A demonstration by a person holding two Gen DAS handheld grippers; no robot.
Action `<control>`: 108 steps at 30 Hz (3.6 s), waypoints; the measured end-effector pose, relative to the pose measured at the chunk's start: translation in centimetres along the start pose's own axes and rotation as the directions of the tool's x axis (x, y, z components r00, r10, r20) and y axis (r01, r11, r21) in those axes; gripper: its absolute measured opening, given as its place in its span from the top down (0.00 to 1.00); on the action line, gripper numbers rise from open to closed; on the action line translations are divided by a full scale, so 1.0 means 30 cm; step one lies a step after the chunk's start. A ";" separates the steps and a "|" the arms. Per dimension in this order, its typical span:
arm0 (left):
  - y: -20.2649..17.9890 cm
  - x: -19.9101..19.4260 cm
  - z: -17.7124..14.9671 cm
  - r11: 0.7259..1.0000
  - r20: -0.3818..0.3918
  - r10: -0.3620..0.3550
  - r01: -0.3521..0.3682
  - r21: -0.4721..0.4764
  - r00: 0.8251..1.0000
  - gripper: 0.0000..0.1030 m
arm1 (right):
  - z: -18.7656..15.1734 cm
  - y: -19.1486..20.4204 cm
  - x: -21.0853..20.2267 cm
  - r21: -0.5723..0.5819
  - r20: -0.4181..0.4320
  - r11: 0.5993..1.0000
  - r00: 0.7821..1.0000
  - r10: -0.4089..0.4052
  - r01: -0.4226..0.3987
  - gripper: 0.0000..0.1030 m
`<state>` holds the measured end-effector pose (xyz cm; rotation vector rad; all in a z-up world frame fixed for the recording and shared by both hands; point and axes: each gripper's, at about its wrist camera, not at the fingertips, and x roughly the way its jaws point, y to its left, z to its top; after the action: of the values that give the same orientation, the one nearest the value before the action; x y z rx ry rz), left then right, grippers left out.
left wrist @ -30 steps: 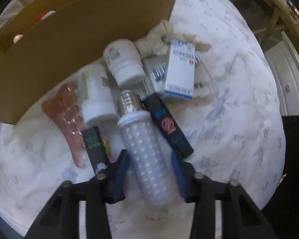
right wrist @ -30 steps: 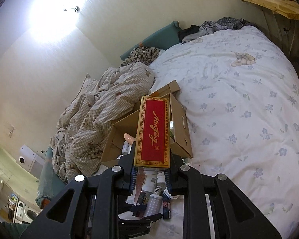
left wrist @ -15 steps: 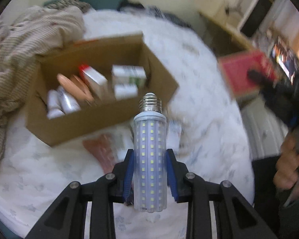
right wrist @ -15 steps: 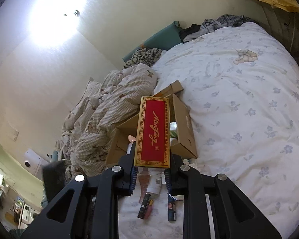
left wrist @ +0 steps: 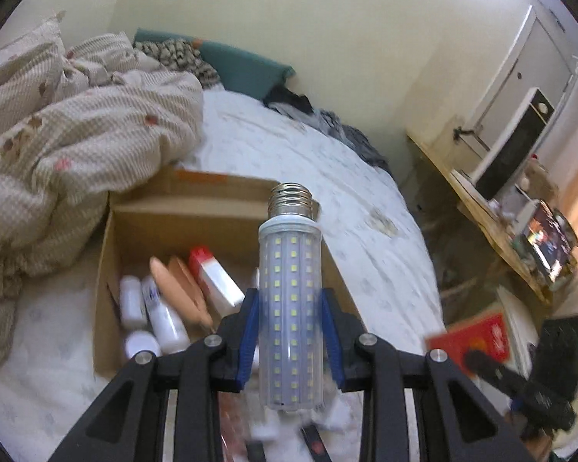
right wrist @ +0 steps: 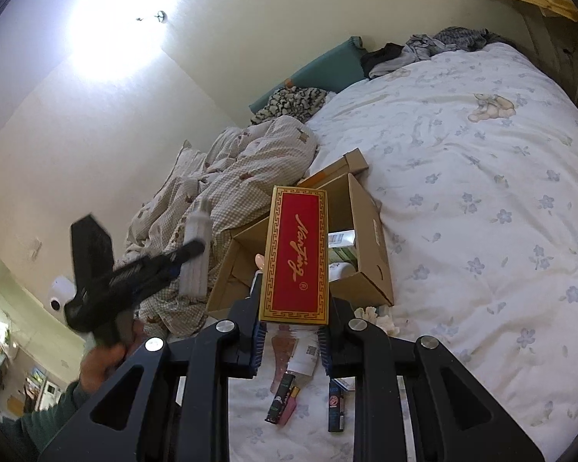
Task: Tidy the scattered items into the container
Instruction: 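Carry the LED bulb and red box over the cardboard box, then lower the LED bulb and red box into the cardboard box and open both grippers, then grasp the white eye-drop box with the right gripper and lift it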
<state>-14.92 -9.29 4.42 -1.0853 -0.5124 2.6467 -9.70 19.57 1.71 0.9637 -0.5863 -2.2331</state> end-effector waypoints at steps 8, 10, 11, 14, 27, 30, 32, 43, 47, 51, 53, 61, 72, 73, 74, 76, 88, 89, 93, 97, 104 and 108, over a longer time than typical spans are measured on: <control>0.074 0.075 -0.001 0.998 -0.018 0.007 -0.008 -0.054 1.000 0.70 | 0.021 -0.001 0.081 -0.029 -0.053 1.000 0.999 0.005 -0.007 0.77; 0.088 0.071 0.002 0.998 -0.016 0.002 -0.003 -0.064 1.000 0.70 | 0.045 0.005 0.111 -0.032 -0.054 0.999 0.998 0.019 -0.021 0.77; 0.095 0.069 0.003 0.998 -0.016 0.001 -0.002 -0.070 1.000 0.70 | 0.061 0.012 0.130 -0.046 -0.055 0.999 0.998 0.023 -0.026 0.77; 0.105 0.080 0.007 0.997 -0.024 0.007 -0.009 -0.080 1.000 0.70 | 0.099 0.028 0.182 -0.087 -0.063 0.995 0.997 0.033 -0.039 0.77; 0.114 0.182 -0.007 0.997 -0.085 0.055 -0.060 -0.054 0.995 0.70 | 0.196 0.018 0.377 -0.180 -0.088 0.982 0.995 0.046 -0.061 0.77; 0.113 0.211 -0.021 0.996 -0.112 0.068 -0.073 -0.048 0.991 0.70 | 0.193 -0.010 0.393 -0.152 -0.076 0.987 0.996 0.041 -0.052 0.77; 0.111 0.223 -0.027 0.996 -0.121 0.075 -0.081 -0.041 0.990 0.70 | 0.189 -0.020 0.399 -0.157 -0.063 0.987 0.998 0.031 -0.041 0.77; 0.145 0.239 -0.039 0.992 -0.143 0.089 -0.100 -0.073 0.986 0.70 | 0.165 -0.037 0.435 -0.174 -0.080 0.985 0.997 -0.022 0.008 0.77; 0.143 0.250 -0.043 0.992 -0.161 0.090 -0.103 -0.068 0.983 0.70 | 0.136 -0.015 0.468 -0.227 -0.117 0.973 0.990 -0.074 0.046 0.76; 0.131 0.259 -0.049 0.993 -0.176 0.094 -0.105 -0.052 0.980 0.70 | 0.101 -0.013 0.512 -0.258 -0.176 0.963 0.976 -0.125 0.076 0.73; 0.127 0.268 -0.054 0.993 -0.189 0.098 -0.109 -0.045 0.977 0.70 | 0.086 -0.018 0.525 -0.261 -0.200 0.962 0.971 -0.134 0.079 0.52; 0.129 0.283 -0.063 0.991 -0.215 0.113 -0.126 -0.048 0.970 0.53 | 0.093 -0.007 0.488 -0.286 -0.147 0.954 0.980 -0.133 0.087 0.40; 0.093 0.223 -0.063 0.988 -0.138 0.153 -0.154 0.002 0.979 0.52 | 0.144 0.027 0.407 -0.258 -0.079 0.962 0.990 -0.114 0.090 0.40; 0.087 0.207 -0.063 0.988 -0.122 0.156 -0.156 0.009 0.980 0.52 | 0.147 0.041 0.393 -0.258 -0.068 0.962 0.992 -0.110 0.089 0.40; 0.083 0.194 -0.063 0.987 -0.111 0.159 -0.158 0.013 0.981 0.52 | 0.151 0.052 0.374 -0.256 -0.057 0.963 0.993 -0.105 0.087 0.40; 0.071 0.154 -0.067 0.988 -0.090 0.156 -0.155 0.022 0.984 0.52 | 0.157 0.078 0.332 -0.255 -0.040 0.964 0.995 -0.094 0.081 0.40; -0.074 -0.056 -0.175 0.985 -0.115 0.134 -0.119 0.125 0.984 0.46 | 0.090 0.119 0.030 -0.211 -0.032 0.974 0.995 -0.094 0.085 0.36; -0.078 -0.076 -0.186 0.985 -0.110 0.133 -0.119 0.128 0.985 0.44 | 0.074 0.112 0.019 -0.206 -0.039 0.974 0.994 -0.103 0.093 0.36; -0.083 -0.112 -0.240 0.984 -0.107 0.142 -0.128 0.127 0.984 0.38 | -0.002 0.058 -0.008 -0.157 -0.074 0.979 0.987 -0.140 0.127 0.36; -0.087 -0.121 -0.274 0.982 -0.104 0.158 -0.146 0.121 0.982 0.37 | -0.045 0.015 -0.014 -0.135 -0.093 0.978 0.981 -0.171 0.158 0.36; -0.080 -0.062 -0.284 0.980 -0.137 0.180 -0.166 0.110 0.974 0.28 | -0.092 -0.049 -0.022 -0.121 -0.121 0.972 0.969 -0.214 0.199 0.36; -0.069 -0.016 -0.300 0.979 -0.199 0.190 -0.171 0.110 0.961 0.28 | -0.076 -0.051 -0.003 -0.110 -0.110 0.976 0.974 -0.200 0.188 0.36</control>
<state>-8.02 -5.49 -0.42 -1.4225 -0.2566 2.6326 -8.48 20.36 -0.62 1.1377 -0.3358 -2.3297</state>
